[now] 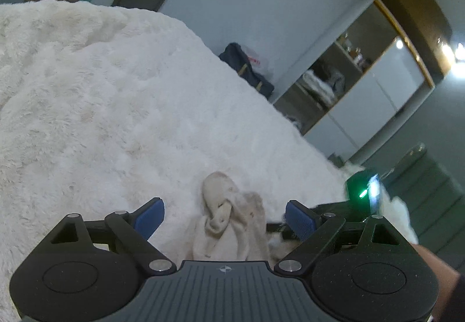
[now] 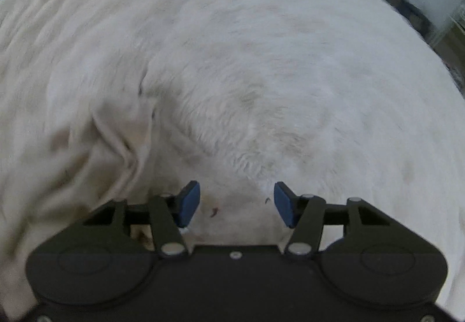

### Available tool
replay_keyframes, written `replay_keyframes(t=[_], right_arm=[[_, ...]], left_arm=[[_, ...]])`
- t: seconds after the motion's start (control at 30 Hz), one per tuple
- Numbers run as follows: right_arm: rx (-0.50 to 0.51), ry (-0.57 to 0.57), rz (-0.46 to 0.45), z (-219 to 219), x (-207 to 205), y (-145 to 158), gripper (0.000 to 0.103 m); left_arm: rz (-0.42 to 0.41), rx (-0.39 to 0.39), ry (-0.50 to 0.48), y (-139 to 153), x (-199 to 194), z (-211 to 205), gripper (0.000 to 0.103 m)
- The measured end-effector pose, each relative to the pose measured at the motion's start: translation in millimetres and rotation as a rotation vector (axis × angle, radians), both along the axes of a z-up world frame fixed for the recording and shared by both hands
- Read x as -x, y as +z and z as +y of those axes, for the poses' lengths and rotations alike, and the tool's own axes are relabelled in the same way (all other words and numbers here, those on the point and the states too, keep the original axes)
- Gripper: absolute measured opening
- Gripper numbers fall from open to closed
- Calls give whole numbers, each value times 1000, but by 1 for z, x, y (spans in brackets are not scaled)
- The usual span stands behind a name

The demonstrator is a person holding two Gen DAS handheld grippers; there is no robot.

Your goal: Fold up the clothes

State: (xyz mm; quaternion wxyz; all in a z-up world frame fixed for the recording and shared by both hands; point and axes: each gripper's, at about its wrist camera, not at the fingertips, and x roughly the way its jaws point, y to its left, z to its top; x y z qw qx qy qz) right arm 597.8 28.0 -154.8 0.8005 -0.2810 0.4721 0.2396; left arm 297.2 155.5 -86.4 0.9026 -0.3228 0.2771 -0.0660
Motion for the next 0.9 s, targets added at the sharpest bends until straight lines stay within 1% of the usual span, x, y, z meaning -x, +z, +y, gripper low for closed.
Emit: replay_keyframes(t=[0.03,0.07,0.1,0.13,0.2,0.23,0.27,0.33,0.43,0.47,0.5,0.57,0.67,0.7,0.73,0.8,0.83,0.87,0.9], right_arm=[[11,17,11,-2,-7,-5,55],[-2,17,21,-3,-11,-6,56],[-17,14,53,-4,-14,-9,56],[-29,9,110,-2,-17,-14,55],[-43,6,208,0,-21,-23,43],[-31,18,231,2,-19,-23,23],[-11,46,243,4,-15,-21,12],[41,134,233,9,-1,-10,6],[89,246,187,9,21,12,5],[112,269,152,10,27,20,5],[144,295,96,11,34,30,5],[191,306,-25,14,40,46,5],[258,265,-217,22,32,64,4],[302,244,-304,26,27,65,4],[339,217,-378,29,21,65,4],[404,136,-496,32,8,56,4],[427,102,-539,34,3,52,4],[431,63,-557,34,-3,44,6],[432,19,-545,34,-11,33,8]], left_arm=[[0,3,1,1,1,2,88],[2,9,5,0,1,3,88],[5,16,5,0,1,3,88],[12,30,-1,-1,0,4,88],[26,58,-4,-4,-1,7,88],[28,61,1,-5,0,8,88],[29,63,6,-5,0,9,88],[28,74,10,-4,2,11,88],[29,97,7,-5,3,13,88],[31,103,6,-5,2,14,88],[34,107,7,-6,3,15,88],[34,113,8,-6,3,15,88],[29,111,13,-4,4,15,88],[27,108,14,-4,4,15,88],[26,104,14,-3,4,15,88],[25,96,15,-3,3,14,88],[27,90,15,-4,3,13,88],[32,82,10,-5,2,11,88],[34,79,8,-5,1,10,88]])
